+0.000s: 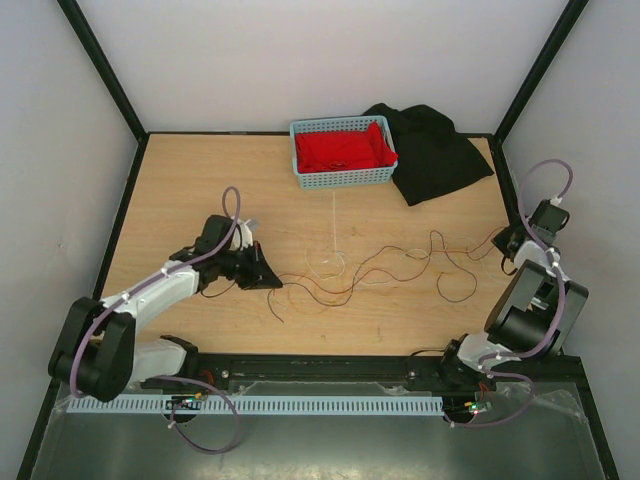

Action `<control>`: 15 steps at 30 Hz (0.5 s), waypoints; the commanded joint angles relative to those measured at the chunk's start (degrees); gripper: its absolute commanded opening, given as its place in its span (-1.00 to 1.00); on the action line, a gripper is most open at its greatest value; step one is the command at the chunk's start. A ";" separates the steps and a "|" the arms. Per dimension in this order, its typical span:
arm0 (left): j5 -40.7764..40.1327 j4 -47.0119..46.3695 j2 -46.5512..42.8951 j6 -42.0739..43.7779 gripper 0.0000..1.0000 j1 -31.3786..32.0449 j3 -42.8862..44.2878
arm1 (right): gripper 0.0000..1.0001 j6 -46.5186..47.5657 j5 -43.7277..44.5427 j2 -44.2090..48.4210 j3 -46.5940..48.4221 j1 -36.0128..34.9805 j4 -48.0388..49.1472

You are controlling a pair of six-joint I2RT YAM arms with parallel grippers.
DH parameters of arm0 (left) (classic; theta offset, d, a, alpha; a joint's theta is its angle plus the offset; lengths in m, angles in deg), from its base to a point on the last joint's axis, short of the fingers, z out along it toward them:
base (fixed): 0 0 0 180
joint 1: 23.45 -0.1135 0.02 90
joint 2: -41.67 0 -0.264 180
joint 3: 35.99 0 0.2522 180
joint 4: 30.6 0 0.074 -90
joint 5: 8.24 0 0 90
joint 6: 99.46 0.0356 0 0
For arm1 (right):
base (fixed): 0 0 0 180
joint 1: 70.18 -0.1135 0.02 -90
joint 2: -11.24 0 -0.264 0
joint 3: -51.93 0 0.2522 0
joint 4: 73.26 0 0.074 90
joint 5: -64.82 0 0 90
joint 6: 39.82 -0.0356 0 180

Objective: Zip-tie the wires
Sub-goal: Straighten the cable at the center of the board.

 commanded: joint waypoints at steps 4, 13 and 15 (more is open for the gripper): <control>-2.71 -5.55 4.51 1.22 -0.98 1.50 -0.62 | -0.62 0.47 -2.59 -2.44 -1.20 0.35 0.19; -7.92 -4.76 3.14 1.84 -0.48 1.59 -2.98 | 0.21 0.20 -3.76 -0.39 -2.28 0.38 -1.06; -8.73 -3.89 2.64 2.05 -0.41 1.47 -2.67 | 0.44 0.04 -3.76 1.06 -2.43 0.38 -1.45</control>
